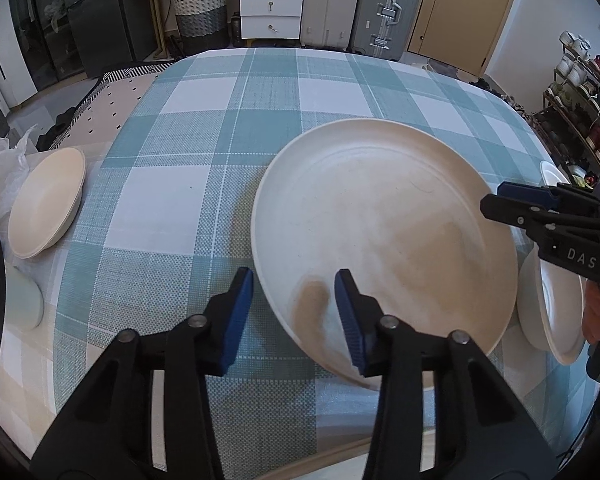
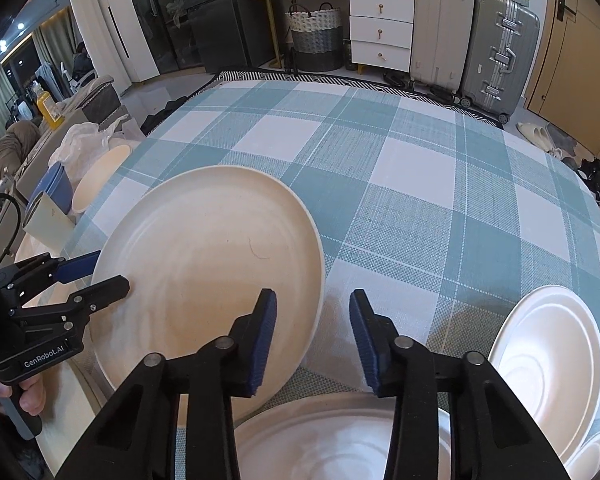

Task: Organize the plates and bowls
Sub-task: 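Close the left gripper on the rim of the next cream plate, then lift the cream plate with the left gripper and carry it over the plate stack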

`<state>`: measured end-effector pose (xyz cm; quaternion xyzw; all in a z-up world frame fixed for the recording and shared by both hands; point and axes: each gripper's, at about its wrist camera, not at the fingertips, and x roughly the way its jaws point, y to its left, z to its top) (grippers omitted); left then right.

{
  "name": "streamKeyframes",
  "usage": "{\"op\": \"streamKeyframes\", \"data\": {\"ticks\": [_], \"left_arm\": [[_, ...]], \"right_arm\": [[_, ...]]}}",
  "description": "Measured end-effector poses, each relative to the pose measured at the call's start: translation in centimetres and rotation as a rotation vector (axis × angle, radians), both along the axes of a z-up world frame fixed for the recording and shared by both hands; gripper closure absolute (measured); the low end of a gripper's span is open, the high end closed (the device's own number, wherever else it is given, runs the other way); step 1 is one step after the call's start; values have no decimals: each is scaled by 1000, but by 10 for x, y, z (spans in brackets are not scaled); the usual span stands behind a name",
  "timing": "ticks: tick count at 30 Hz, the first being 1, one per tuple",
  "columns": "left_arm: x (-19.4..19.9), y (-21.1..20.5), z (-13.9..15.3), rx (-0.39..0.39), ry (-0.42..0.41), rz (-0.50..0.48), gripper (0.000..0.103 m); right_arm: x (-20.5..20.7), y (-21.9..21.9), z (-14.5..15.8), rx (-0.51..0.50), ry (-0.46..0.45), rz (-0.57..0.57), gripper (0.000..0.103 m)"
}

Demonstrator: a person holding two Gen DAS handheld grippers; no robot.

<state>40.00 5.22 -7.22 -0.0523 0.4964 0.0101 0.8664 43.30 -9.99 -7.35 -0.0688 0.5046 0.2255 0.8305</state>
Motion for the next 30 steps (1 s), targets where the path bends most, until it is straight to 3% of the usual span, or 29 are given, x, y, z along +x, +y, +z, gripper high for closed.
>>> {"op": "streamKeyframes", "data": {"ticks": [9,30], "left_arm": [[0,1,-2,31,5,15,82],[-7,-4,10,88,-37,18,83]], "right_arm": [[-2,6,-5,-46,-10,12,91],[-5,11,1,-62,-44,11,91]]}}
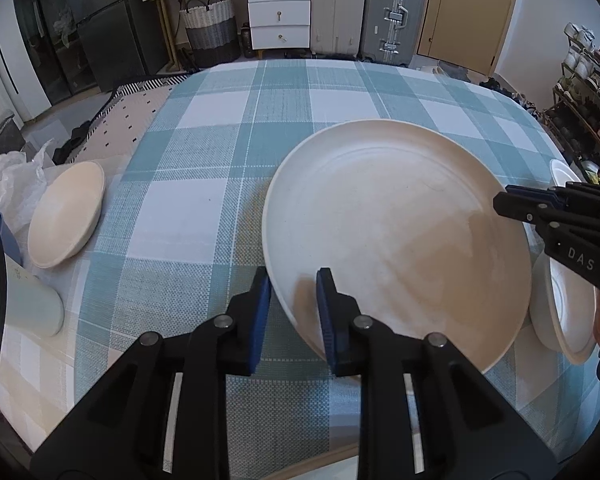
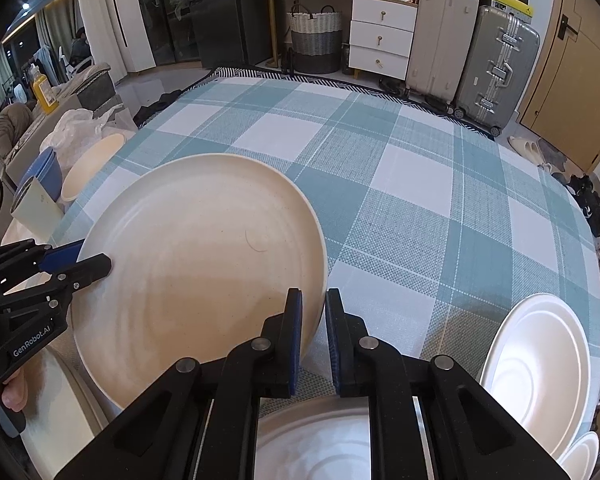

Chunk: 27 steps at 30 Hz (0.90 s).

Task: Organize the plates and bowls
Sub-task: 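Lift the cream plate with the left gripper and carry it over the plate stack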

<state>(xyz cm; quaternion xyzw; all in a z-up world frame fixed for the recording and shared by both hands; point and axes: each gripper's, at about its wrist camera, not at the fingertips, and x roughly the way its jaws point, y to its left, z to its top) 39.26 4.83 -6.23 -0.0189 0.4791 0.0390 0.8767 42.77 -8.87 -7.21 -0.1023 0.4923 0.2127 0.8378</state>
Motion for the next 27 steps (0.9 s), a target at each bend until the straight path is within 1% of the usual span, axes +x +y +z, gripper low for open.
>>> {"op": "streamKeyframes", "data": {"ticks": [5,13,27], "left_arm": [[-6,-1,10,11,-18,2,83],[-25,-6,36,33,-66,8,83],[-76,-21,82,67,-142,10,83]], "right_arm": [[-5,-1,10,12,-20,-3,91],[-19,-2,32,26,-57,-4,91],[-62,-8,73,54,-126,0,91]]}}
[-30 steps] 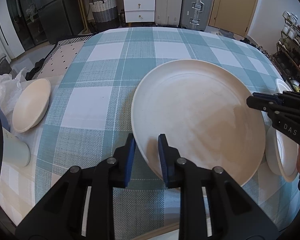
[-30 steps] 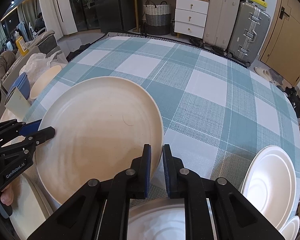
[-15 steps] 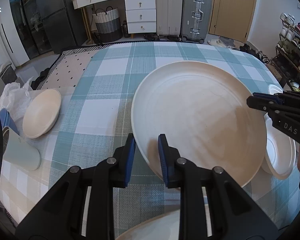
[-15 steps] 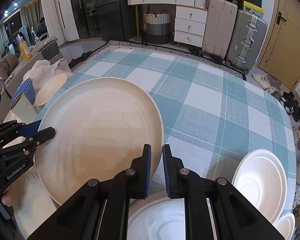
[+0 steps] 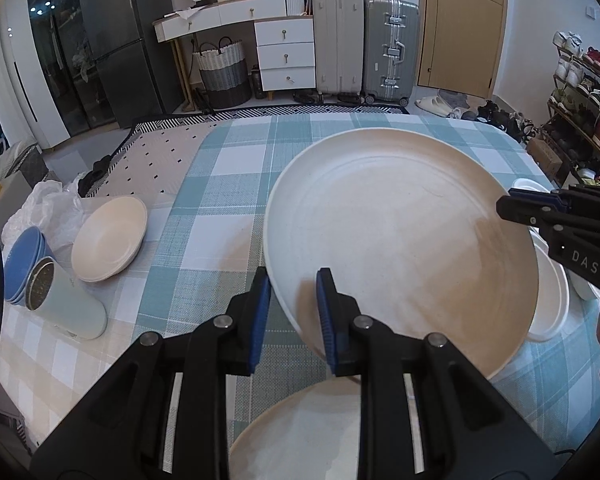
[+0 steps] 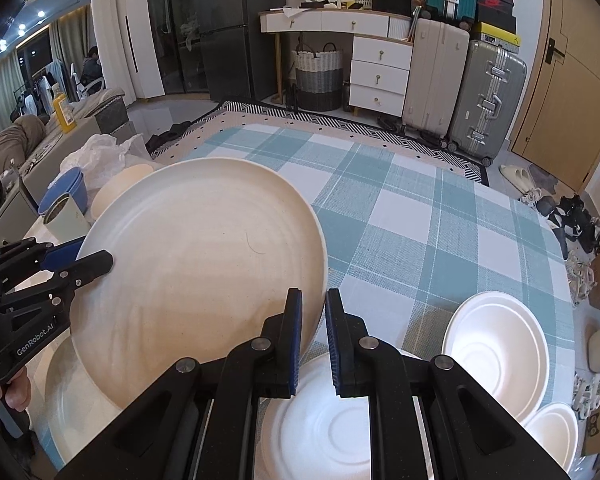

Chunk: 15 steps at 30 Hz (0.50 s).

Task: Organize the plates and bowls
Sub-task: 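Lift the cream plate with the left gripper and carry it over the plate stack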

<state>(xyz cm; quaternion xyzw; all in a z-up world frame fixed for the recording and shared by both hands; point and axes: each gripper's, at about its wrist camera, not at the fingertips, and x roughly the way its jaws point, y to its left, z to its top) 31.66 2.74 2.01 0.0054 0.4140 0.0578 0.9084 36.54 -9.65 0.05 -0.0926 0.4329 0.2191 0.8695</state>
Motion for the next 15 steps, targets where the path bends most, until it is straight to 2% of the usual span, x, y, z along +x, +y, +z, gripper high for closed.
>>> {"op": "streamKeyframes", "data": {"ticks": [15], "left_arm": [[-73,-24,39,12,-54,-2,83]], "right_arm": [[-63,-10,40,14,-68,-1,91]]}}
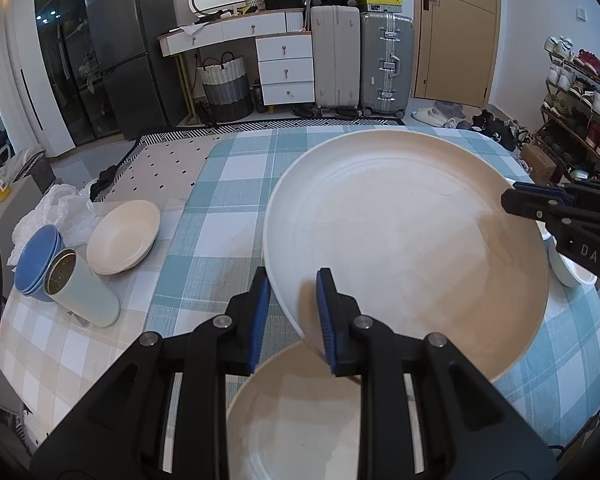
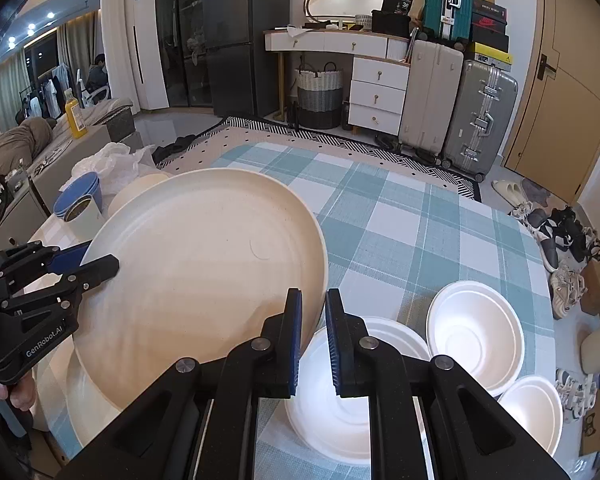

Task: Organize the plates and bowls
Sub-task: 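Lift the cream plate with the left gripper and carry it over the plate stack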

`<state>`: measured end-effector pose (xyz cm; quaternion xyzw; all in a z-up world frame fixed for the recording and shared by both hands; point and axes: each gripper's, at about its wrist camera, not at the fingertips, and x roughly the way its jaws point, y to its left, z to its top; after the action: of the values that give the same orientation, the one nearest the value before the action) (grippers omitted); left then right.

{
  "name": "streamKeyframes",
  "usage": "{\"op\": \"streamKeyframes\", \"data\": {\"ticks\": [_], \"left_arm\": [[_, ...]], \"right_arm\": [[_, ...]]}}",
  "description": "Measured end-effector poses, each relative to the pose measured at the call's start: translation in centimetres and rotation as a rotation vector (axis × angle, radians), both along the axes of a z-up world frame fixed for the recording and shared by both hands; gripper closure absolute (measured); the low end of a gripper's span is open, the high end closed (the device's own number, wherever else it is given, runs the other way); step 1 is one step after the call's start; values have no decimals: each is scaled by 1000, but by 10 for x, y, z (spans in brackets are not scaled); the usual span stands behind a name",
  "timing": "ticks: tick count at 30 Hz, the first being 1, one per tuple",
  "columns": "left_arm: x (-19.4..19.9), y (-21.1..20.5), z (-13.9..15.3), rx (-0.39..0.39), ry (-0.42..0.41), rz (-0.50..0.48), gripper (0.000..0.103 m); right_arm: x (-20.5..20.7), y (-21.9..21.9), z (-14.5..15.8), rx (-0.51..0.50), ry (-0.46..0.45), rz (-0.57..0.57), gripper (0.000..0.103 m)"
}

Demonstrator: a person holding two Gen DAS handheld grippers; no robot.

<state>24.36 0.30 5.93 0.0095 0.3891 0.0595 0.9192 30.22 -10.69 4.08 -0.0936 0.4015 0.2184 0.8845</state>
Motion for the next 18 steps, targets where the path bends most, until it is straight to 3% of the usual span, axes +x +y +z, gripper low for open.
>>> {"op": "streamKeyframes", "data": {"ticks": [18], "left_arm": [[-83,-19,11,16,-15,-1,83]], "right_arm": [[-68,-11,7,25,-30,-4,91]]}}
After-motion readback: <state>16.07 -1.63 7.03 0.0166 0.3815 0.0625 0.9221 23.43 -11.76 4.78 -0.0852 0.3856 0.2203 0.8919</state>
